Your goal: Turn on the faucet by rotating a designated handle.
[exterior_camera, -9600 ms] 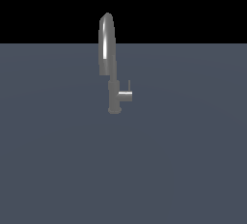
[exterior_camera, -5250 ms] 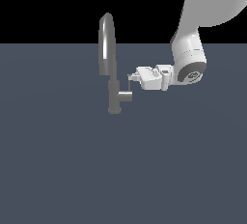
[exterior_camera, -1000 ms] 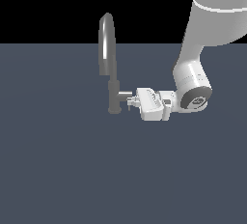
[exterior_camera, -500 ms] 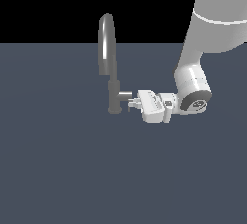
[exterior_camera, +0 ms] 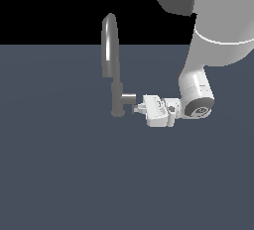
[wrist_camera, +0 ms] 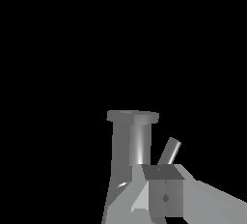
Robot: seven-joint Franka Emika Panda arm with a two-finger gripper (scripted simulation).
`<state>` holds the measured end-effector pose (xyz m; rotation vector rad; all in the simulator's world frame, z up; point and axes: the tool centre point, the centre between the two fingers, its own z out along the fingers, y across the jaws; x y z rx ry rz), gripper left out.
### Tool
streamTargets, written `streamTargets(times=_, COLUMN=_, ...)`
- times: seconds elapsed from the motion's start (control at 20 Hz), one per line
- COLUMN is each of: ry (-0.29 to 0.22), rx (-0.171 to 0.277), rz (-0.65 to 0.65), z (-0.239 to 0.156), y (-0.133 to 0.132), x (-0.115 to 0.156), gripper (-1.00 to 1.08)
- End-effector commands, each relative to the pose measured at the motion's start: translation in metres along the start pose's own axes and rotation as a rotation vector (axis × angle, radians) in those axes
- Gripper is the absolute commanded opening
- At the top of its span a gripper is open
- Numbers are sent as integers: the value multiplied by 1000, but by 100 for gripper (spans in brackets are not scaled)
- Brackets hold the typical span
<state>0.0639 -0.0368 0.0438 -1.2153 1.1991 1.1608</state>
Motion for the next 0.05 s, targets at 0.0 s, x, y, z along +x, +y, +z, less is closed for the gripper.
streamTargets(times=0.0, ry=-9, rx=-15, rz=34, z=14, y=8, x=20, gripper=-100)
